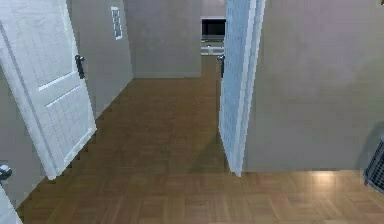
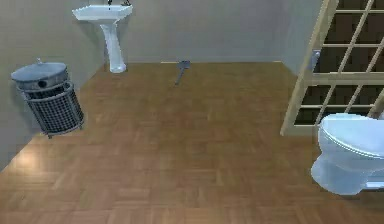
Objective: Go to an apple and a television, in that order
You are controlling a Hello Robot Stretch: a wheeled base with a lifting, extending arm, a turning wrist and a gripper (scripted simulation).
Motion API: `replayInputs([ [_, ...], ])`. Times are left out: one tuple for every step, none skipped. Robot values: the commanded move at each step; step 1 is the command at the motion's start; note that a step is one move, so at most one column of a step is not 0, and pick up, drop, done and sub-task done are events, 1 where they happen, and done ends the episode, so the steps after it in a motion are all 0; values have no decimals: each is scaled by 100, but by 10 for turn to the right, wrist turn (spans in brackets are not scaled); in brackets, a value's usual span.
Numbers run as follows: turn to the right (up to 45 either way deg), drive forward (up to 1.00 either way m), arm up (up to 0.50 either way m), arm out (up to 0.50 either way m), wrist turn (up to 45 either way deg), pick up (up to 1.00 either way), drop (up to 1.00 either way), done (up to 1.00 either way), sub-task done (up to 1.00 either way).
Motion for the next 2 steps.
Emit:
replayInputs([
  [0, 50, 0, 0, 0, 0, 0, 0, 0],
  [-180, 0, 0, 0, 0, 0, 0, 0, 0],
])
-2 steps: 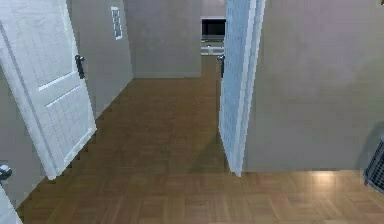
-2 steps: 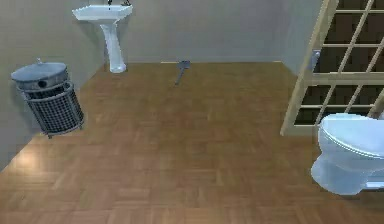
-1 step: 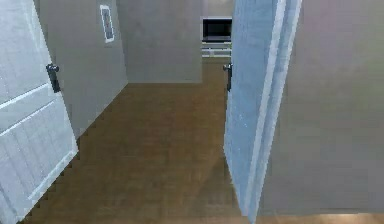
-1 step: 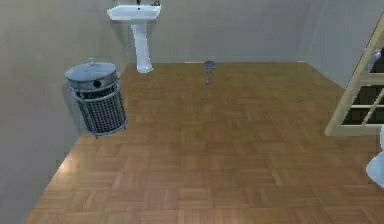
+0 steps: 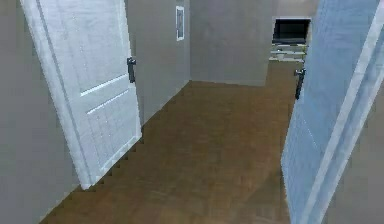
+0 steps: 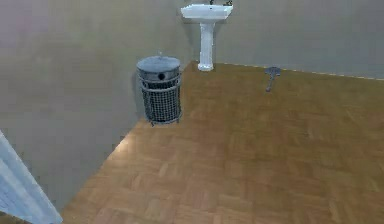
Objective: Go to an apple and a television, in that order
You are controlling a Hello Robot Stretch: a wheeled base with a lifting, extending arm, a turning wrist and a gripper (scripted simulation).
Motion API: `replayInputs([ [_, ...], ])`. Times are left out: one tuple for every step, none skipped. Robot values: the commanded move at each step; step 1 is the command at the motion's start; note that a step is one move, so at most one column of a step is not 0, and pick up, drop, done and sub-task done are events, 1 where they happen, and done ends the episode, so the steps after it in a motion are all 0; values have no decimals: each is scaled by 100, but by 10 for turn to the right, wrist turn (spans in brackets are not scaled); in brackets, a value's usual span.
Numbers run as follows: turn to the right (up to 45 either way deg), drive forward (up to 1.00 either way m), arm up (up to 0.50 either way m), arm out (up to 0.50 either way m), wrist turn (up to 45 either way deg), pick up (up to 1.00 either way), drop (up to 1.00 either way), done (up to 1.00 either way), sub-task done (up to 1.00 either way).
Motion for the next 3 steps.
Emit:
replayInputs([
  [0, 80, 0, 0, 0, 0, 0, 0, 0],
  [150, 0, 0, 0, 0, 0, 0, 0, 0],
  [0, 100, 0, 0, 0, 0, 0, 0, 0],
])
